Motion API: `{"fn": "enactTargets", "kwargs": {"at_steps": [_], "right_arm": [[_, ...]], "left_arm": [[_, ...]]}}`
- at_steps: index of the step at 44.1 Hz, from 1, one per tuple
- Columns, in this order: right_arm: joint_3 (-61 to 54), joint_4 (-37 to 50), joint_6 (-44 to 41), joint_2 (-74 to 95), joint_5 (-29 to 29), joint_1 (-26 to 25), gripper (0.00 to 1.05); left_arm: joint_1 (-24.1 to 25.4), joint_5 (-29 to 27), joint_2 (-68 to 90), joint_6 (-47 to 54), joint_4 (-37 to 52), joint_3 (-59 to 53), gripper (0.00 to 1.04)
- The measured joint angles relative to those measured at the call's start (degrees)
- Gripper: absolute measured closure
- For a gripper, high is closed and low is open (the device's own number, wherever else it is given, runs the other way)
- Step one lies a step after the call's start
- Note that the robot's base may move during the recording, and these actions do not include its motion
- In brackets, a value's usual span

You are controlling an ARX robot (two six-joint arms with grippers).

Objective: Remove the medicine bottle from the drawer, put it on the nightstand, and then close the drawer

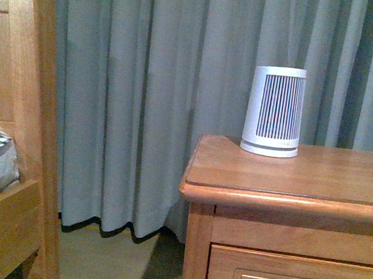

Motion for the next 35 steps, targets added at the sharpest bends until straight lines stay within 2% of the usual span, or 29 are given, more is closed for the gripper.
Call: {"fn": "enactTargets", "kwargs": {"at_steps": [11, 12, 15, 19, 32, 33, 35], "right_arm": [[0.0, 0.0, -0.02, -0.02, 0.0, 0.0, 1.02], [0.0, 0.0, -0.13, -0.02, 0.0, 0.0, 0.99], [0.0, 0.0, -0.11, -0.02, 0.0, 0.0, 0.91], [0.0, 0.0, -0.11, -0.02, 0.0, 0.0, 0.73], [0.0, 0.0, -0.11, -0.02, 0.0, 0.0, 0.09], [0.0, 0.0, -0.11, -0.02, 0.0, 0.0, 0.05], [0.0, 0.0, -0.11, -0.02, 0.0, 0.0, 0.07]], "left_arm": [[0.0, -0.02, 0.0, 0.0, 0.0, 0.0, 0.07], [0.0, -0.02, 0.0, 0.0, 0.0, 0.0, 0.07], [0.0, -0.02, 0.0, 0.0, 0.0, 0.0, 0.07], [0.0, -0.02, 0.0, 0.0, 0.0, 0.0, 0.07], [0.0, -0.02, 0.0, 0.02, 0.0, 0.0, 0.07], [0.0, -0.02, 0.0, 0.0, 0.0, 0.0, 0.07], [0.0, -0.02, 0.0, 0.0, 0.0, 0.0, 0.07]]}}
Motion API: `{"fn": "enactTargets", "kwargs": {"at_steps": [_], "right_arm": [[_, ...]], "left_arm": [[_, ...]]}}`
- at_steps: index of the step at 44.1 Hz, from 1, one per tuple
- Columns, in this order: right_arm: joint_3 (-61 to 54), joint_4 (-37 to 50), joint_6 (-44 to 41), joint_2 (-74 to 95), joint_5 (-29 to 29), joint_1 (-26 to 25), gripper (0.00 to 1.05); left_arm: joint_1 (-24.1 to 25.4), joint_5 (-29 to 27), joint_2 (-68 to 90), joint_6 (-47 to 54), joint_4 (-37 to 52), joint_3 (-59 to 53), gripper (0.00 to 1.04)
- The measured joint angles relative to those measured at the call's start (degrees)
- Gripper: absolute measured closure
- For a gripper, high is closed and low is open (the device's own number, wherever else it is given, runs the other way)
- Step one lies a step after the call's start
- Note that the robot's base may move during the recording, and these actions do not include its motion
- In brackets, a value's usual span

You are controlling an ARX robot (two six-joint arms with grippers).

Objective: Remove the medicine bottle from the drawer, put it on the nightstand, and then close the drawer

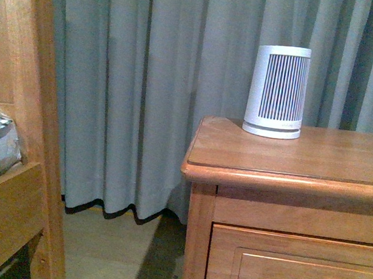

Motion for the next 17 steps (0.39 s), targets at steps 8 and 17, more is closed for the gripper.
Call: {"fn": "enactTargets", "kwargs": {"at_steps": [8, 17], "right_arm": [[0.0, 0.0, 0.0, 0.0, 0.0, 0.0, 0.07], [0.0, 0.0, 0.0, 0.0, 0.0, 0.0, 0.07]], "left_arm": [[0.0, 0.02, 0.0, 0.0, 0.0, 0.0, 0.07], [0.0, 0.0, 0.0, 0.0, 0.0, 0.0, 0.07]]}}
